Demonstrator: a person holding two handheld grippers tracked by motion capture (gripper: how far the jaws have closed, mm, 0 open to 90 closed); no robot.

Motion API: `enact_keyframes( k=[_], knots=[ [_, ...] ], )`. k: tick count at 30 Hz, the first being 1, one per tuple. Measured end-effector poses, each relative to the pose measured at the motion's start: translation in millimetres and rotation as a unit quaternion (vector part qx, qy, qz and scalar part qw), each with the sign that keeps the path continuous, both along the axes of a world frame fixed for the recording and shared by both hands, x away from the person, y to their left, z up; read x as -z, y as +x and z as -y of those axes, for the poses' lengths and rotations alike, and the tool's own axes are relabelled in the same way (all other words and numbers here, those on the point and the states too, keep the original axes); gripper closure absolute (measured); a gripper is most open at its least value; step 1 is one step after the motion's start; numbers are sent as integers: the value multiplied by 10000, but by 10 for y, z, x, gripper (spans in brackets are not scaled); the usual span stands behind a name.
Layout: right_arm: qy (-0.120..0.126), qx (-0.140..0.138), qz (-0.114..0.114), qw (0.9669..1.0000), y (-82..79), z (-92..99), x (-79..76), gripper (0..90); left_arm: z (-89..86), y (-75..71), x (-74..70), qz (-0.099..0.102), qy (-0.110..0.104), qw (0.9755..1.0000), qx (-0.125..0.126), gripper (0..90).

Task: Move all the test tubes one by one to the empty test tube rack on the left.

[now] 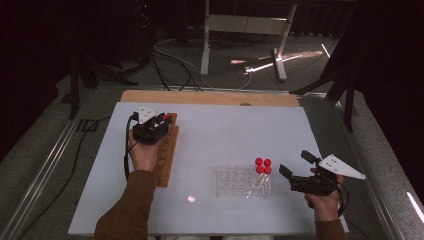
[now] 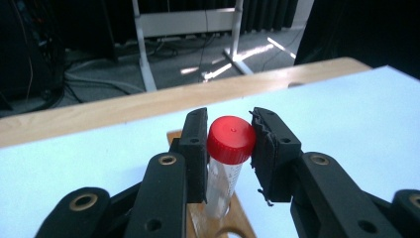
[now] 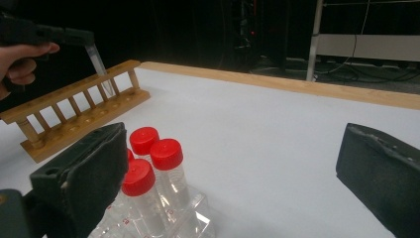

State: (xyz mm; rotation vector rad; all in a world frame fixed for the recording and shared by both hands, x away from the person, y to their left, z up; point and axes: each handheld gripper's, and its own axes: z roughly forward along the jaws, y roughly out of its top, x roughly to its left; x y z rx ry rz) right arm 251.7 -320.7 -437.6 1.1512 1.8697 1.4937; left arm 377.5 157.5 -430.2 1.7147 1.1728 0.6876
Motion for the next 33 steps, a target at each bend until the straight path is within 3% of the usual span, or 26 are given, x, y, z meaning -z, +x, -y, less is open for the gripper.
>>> enact_keyframes(
  k=[14, 18, 25, 33],
  knots=[
    [-1, -11, -3, 10000, 0, -9, 3, 0, -2, 43, 120, -313, 63, 9995, -24, 696],
    [-10, -24, 4, 10000, -1, -12, 2, 0, -13, 50, 134, -339, -21, 9994, 16, 690],
    [-19, -19, 27, 10000, -6, -8, -6, 0, -45, 17, 111, -298, -282, 9992, 12, 453],
    [-95, -67, 42, 9999, -11, -38, -3, 0, -80, -116, 20, -148, -456, 9988, 32, 175]
  ],
)
